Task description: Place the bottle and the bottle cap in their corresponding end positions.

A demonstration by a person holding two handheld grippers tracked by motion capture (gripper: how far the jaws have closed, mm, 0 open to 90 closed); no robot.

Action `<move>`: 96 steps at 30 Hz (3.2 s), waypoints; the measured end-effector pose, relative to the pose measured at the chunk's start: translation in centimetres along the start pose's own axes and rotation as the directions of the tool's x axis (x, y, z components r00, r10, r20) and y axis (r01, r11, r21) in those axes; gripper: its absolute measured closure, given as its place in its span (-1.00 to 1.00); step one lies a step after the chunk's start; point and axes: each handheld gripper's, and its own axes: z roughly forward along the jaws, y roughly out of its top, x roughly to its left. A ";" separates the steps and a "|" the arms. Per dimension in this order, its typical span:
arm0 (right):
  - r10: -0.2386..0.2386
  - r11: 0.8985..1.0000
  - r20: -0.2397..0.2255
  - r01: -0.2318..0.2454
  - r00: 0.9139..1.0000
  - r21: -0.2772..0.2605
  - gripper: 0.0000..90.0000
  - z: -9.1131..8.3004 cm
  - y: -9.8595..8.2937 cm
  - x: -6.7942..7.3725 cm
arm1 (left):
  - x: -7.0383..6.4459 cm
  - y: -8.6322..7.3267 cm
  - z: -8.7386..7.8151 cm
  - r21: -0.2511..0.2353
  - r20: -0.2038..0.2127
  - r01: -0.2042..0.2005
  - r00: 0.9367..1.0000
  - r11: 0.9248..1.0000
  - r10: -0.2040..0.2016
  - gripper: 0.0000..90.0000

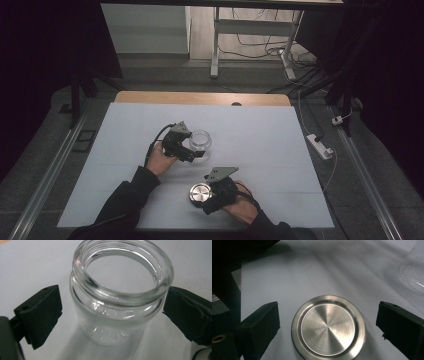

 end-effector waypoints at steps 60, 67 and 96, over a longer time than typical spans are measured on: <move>0.029 0.997 0.134 -0.019 0.991 -0.076 -1.00 -5.6 0.0 -1.7 | -4.9 -3.0 -7.1 -0.044 0.107 0.006 0.994 0.999 -0.001 -1.00; 0.025 0.998 0.154 -0.015 0.988 -0.069 -1.00 -6.5 -0.3 -1.6 | -5.9 -3.8 -8.2 -0.037 0.088 -0.002 0.996 0.999 0.005 -1.00; 0.110 0.990 0.254 -0.082 0.961 -0.115 -1.00 -10.9 -2.3 -2.0 | -7.5 -8.8 -14.1 -0.076 -0.024 0.075 0.997 0.994 -0.077 -1.00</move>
